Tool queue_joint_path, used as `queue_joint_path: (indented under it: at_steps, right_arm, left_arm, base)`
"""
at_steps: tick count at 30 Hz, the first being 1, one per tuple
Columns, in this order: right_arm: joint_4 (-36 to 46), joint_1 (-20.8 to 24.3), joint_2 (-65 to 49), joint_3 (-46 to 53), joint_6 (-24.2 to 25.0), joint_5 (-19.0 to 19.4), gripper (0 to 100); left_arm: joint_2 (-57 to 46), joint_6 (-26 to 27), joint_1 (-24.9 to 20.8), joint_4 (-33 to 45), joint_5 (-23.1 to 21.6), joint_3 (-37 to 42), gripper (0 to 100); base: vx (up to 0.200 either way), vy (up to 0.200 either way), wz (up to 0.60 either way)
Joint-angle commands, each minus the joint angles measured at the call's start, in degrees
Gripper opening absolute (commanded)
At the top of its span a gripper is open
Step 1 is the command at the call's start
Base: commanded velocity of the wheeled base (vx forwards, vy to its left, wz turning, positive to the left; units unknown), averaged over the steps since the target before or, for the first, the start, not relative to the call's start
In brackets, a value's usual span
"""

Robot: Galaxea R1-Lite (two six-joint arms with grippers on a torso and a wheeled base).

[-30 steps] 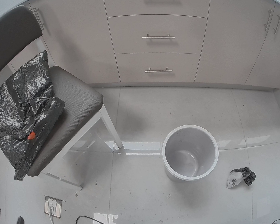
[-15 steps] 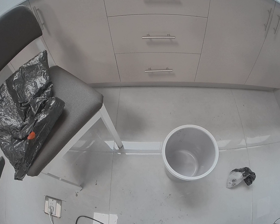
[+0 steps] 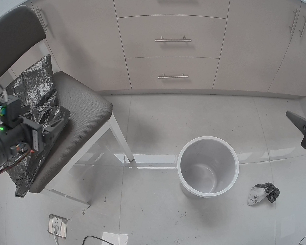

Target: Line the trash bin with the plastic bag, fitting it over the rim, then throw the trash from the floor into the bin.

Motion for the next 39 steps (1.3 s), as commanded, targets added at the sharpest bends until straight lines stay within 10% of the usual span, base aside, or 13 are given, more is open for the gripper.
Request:
queue_joint_path:
  at_steps: [1,39]
  right_arm:
    - [-2.18,0.99,3.93,1.34,0.60,-0.44,0]
    - [-2.09,0.99,5.07,1.34,2.36,-0.17,0]
  left_arm:
    - [14.51,10.75,-0.38,-4.49,-0.10,-5.26,100]
    - [24.17,27.10,4.63,-20.40,9.40,-5.34,100]
  base:
    - [0.000,0.000,0.00]
    - [0.000,0.000,0.00]
